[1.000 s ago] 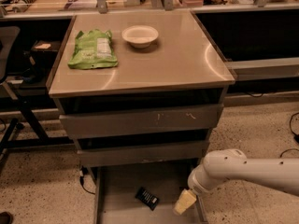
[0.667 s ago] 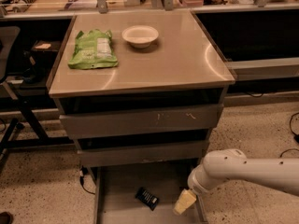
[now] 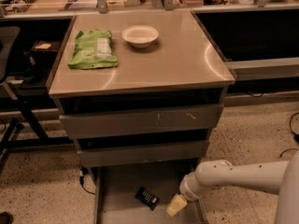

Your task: Pick rxbar blueberry from bottom drawer and place on counter

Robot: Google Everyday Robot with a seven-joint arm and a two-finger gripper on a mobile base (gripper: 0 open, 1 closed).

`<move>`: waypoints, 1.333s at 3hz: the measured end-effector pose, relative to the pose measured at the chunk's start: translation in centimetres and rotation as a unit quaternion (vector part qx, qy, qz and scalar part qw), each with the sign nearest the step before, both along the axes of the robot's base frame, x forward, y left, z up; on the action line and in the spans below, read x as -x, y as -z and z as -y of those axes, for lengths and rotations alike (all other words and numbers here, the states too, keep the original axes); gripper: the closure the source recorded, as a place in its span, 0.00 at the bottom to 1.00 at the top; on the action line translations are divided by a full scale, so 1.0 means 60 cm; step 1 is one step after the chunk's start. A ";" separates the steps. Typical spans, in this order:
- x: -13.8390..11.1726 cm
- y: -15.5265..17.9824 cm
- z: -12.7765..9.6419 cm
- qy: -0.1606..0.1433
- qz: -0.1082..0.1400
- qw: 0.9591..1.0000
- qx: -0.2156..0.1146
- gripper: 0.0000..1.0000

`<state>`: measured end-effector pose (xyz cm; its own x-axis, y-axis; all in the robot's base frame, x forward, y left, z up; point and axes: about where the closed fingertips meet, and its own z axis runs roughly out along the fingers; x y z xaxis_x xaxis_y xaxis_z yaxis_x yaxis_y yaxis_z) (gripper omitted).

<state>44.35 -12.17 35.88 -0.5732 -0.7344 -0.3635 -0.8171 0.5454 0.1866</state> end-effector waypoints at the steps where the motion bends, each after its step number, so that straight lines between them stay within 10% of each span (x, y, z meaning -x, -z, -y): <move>1: -0.008 0.067 -0.022 0.007 -0.005 1.000 -0.017 0.00; 4: -0.007 0.195 -0.070 0.000 -0.020 0.998 -0.067 0.00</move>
Offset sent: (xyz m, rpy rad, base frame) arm 0.0069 0.0101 -0.0303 0.0252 0.0013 -0.0107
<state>44.75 -7.97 24.19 -0.5886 -0.6808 -0.4359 -0.8080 0.5128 0.2902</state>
